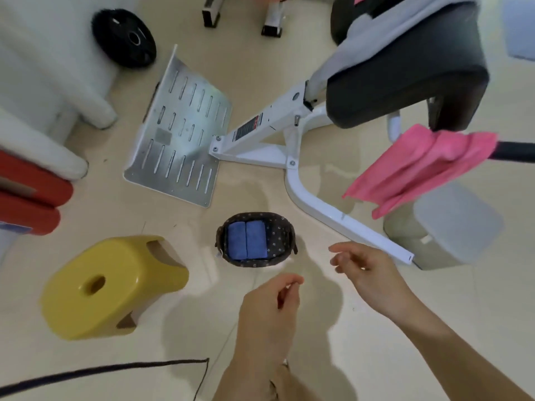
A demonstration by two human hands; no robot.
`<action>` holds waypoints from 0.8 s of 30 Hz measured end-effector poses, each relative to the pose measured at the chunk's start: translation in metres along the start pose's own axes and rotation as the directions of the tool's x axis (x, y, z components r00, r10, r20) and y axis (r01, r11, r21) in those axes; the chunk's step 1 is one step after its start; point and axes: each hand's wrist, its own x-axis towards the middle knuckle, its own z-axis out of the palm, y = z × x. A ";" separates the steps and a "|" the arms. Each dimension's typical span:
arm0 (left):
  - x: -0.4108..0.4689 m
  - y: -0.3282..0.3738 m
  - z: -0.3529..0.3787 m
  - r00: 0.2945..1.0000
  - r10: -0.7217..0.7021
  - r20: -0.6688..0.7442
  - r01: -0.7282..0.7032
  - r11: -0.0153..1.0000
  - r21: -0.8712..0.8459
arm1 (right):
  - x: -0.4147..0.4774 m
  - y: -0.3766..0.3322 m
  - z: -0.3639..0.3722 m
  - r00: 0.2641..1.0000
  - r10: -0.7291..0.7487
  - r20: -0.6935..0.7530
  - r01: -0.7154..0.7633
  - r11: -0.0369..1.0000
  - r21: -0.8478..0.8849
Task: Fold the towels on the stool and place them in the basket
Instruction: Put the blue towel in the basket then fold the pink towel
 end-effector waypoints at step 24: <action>0.082 0.219 0.201 0.952 0.276 -0.133 -0.258 0.957 0.134 | 0.106 0.001 -0.308 0.916 -0.392 0.087 0.371 0.743 -0.557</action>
